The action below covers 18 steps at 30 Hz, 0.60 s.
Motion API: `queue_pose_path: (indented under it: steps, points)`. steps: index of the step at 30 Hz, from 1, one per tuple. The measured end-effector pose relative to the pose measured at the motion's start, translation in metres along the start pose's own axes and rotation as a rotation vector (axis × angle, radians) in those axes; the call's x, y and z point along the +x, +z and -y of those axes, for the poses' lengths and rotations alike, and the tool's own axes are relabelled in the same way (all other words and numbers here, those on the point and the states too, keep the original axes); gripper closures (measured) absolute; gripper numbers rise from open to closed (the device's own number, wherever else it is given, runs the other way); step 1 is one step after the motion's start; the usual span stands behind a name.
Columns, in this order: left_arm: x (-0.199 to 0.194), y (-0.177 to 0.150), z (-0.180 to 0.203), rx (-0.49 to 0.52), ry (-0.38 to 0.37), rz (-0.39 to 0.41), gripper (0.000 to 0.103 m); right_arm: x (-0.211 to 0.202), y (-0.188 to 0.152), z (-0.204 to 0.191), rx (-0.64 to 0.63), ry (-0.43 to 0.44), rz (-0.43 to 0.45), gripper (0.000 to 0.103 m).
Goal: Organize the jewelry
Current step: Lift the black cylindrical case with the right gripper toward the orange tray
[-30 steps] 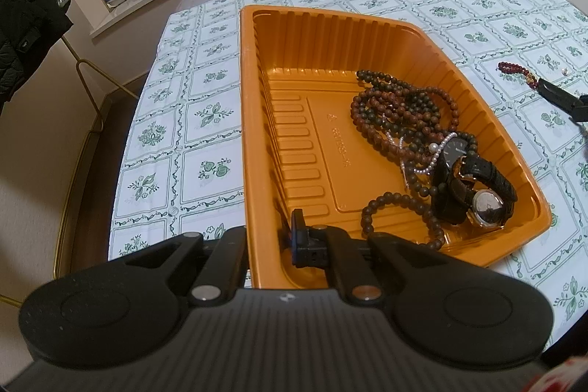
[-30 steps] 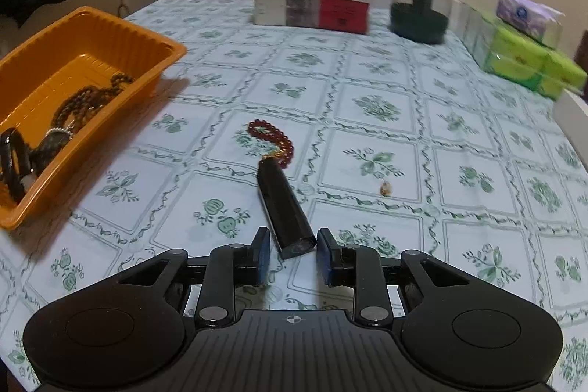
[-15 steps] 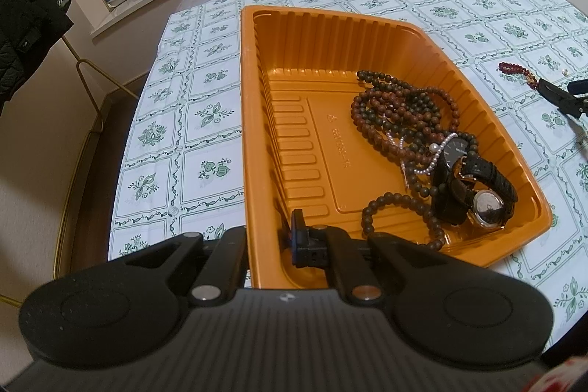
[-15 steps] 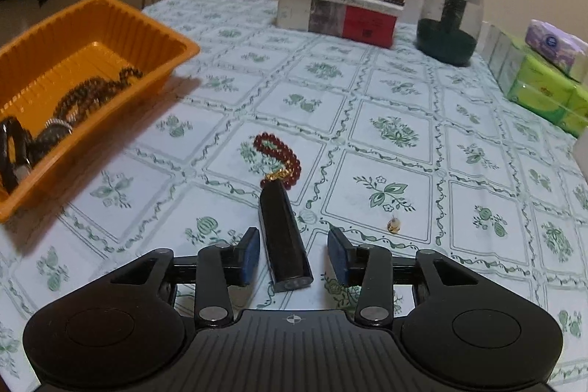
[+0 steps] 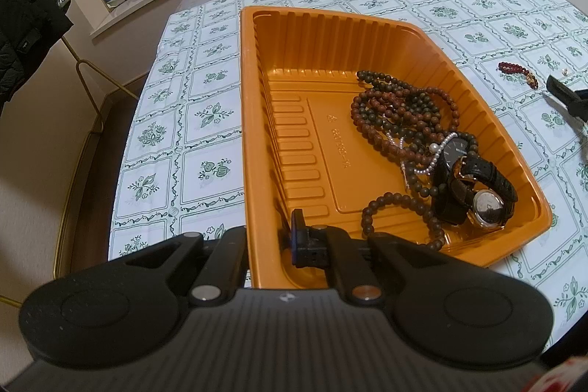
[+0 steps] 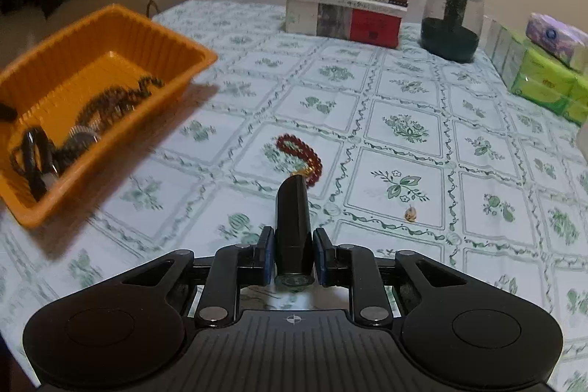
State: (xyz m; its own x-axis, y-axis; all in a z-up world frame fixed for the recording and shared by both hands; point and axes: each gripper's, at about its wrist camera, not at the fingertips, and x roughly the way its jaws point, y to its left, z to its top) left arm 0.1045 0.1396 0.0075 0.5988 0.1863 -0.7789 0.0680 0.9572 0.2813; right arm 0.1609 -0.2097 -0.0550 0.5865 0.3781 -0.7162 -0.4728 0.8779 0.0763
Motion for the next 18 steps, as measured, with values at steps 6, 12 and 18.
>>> queue_pose_path:
  steps: [6,12,18]
  points:
    - [0.0,0.001,0.0,0.001,0.0,0.003,0.098,-0.011,0.016,-0.009,0.004,0.011,0.041,0.081]
    - [-0.001,0.002,0.001,0.002,-0.001,0.003,0.098,-0.015,0.037,-0.031,-0.035,0.058,0.079,0.081]
    - [-0.002,0.003,0.001,0.005,-0.002,0.006,0.098,-0.008,0.053,-0.059,-0.071,0.12,0.086,0.081]
